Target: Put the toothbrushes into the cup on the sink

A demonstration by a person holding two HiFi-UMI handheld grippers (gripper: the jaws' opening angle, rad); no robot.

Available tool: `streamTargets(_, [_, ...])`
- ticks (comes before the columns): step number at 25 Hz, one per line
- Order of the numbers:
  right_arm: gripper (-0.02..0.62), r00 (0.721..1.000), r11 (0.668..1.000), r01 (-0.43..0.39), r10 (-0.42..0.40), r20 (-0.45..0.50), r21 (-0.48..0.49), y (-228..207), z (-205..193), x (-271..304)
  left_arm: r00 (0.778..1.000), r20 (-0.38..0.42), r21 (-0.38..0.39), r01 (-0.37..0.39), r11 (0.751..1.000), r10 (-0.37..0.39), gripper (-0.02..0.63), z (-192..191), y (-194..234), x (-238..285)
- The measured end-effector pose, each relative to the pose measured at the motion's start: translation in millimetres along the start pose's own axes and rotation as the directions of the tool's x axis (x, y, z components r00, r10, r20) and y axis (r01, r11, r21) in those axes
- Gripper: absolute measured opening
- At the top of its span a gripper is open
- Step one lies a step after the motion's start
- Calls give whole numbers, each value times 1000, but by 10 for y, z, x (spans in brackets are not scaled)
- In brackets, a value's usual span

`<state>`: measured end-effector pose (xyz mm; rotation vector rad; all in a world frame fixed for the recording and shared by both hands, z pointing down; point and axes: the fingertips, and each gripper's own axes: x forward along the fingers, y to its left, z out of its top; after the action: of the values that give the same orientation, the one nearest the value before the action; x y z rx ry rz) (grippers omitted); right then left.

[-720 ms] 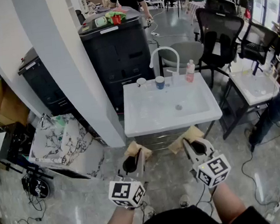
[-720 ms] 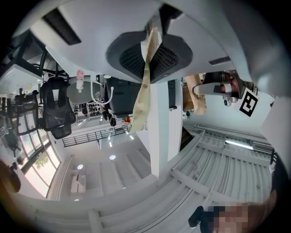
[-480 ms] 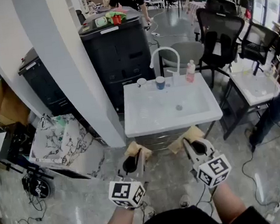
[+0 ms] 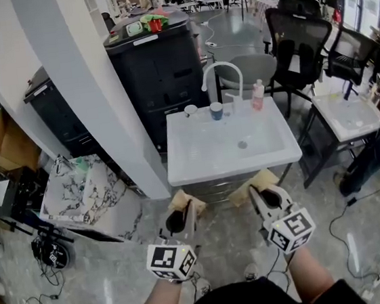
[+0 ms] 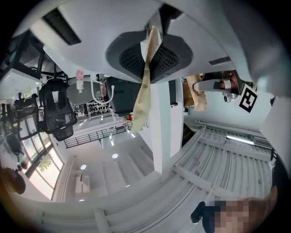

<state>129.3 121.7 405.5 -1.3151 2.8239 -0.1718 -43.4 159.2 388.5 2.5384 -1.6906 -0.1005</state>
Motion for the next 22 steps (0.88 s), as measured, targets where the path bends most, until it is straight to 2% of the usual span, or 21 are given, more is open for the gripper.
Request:
streamTargets(8, [23,1000,1000,-25,25,19,8,-231,70,-58,1000,-1,8,-17,1000,17,38,19,-206,161])
streamTargets(22, [23,996,996,-83,82,42,20,-888,181,-337,997,25,35,-80,996,79,38,51,-773,531])
